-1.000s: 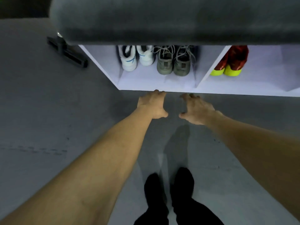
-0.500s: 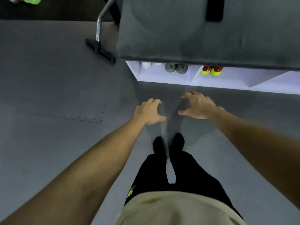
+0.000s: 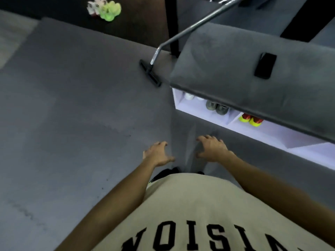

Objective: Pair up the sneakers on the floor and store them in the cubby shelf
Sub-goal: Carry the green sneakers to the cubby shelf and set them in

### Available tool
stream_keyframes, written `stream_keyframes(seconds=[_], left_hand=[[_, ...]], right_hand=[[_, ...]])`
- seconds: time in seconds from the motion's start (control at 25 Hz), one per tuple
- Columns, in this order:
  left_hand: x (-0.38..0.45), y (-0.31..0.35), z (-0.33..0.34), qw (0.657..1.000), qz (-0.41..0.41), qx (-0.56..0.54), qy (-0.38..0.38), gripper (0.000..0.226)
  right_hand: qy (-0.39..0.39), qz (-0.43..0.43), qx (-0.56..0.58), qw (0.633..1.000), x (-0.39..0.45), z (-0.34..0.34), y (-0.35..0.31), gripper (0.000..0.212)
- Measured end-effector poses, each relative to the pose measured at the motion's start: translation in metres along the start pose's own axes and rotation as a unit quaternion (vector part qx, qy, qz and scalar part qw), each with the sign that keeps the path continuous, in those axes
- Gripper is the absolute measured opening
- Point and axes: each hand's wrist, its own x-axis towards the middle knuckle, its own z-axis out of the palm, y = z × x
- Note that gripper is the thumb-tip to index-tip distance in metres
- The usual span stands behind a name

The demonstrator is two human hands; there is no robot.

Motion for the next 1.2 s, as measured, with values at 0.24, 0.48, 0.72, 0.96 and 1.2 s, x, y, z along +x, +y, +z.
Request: stream_keyframes(seconds=[0.24,0.48,0.72,0.96,1.2], left_hand=[[0.0,-0.061,-0.045,0.989,-0.09,-0.101,0.06,0.083],[0.038,-0.174,-0.114,0.976,-0.124,-0.163,0.073,0.088],[0.079,-0.29,-0.209,0.972,-0.124,-0.179,0.084,0.09],[0.127,-0.37,-0.29,0.974,-0.115,-0.172,0.094,0.091],[0.202,-0.452,-0.377,0.973,-0.132,-0.172,0.084,0.087]], right_hand=[[-0.014,-0.084,-0.056,0.995,0.05,-0.037,-0.076,0.079],[-0.016,-0.121,-0.069,0.99,0.137,-0.069,-0.2,0.081],[-0.005,-0.125,-0.042,0.991,0.214,-0.107,-0.34,0.083],[-0.017,-0.131,-0.029,0.991,0.294,-0.141,-0.436,0.085],[-0.038,-0.129,-0.035,0.99,0.404,-0.169,-0.532,0.082]])
